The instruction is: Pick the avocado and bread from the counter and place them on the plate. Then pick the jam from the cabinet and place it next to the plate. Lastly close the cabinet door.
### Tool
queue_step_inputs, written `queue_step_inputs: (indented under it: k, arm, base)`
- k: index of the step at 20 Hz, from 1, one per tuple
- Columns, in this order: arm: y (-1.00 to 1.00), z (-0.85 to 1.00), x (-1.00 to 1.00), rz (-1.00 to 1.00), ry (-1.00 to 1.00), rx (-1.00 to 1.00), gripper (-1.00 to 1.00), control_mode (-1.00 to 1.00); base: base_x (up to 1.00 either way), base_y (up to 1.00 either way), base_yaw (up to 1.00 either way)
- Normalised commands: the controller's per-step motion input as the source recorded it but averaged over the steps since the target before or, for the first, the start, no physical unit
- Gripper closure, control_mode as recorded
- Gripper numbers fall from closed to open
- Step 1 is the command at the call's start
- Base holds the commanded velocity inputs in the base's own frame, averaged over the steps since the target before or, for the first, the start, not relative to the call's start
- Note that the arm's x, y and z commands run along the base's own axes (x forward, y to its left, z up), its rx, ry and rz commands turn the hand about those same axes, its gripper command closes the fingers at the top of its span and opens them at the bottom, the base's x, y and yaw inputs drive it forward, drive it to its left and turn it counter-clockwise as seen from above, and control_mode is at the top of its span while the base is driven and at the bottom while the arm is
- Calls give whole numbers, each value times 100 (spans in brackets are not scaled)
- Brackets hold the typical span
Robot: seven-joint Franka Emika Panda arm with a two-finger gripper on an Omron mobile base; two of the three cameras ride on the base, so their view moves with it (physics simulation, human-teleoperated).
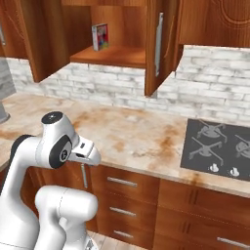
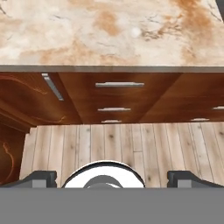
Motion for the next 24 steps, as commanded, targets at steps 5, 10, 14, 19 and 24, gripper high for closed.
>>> queue_step_inputs:
  k: [5, 10, 14, 19, 24]
  arm:
    - [0, 0, 0, 0, 0, 0, -100, 100]
    - [0, 0, 0, 0, 0, 0, -100, 100]
    - [0, 0, 0, 0, 0, 0, -100, 100]
    - [0, 0, 0, 0, 0, 0, -100, 100]
    - [0, 0, 0, 0, 0, 0, -100, 100]
  base:
    - [37, 27, -1]
    - [38, 28, 0]
    - [43, 21, 0]
    - [45, 11, -1]
    - [38, 1, -1]
